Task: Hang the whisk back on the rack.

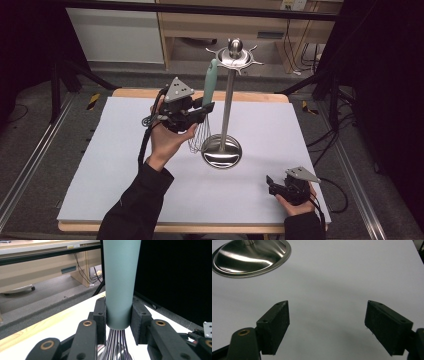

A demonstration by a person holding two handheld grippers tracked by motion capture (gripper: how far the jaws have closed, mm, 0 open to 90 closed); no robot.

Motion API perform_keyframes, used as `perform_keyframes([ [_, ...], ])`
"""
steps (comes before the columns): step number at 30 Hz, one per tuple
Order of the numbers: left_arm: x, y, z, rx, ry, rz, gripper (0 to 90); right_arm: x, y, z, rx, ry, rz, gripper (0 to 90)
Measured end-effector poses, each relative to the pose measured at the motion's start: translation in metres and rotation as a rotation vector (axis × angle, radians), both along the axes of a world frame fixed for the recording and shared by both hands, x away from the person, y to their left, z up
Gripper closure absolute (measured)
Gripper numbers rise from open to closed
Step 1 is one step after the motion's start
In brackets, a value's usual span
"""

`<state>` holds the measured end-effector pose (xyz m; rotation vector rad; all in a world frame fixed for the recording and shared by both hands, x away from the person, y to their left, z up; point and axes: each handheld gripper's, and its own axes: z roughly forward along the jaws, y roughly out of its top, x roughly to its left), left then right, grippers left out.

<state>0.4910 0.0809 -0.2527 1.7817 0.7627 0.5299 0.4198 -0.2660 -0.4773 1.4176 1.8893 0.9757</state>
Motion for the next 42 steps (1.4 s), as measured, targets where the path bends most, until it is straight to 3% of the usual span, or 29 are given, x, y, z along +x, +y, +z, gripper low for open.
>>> perform_keyframes([
  [17,0.007,-0.008,-0.006,-0.012,0.001,-0.003,68.9,0.000,0.000,0.000,0.000,0.002,0.001,20.1],
  [42,0.016,-0.014,-0.014,-0.013,-0.053,0.015,68.7,0.000,0.001,0.000,0.003,0.006,0.005,19.8],
])
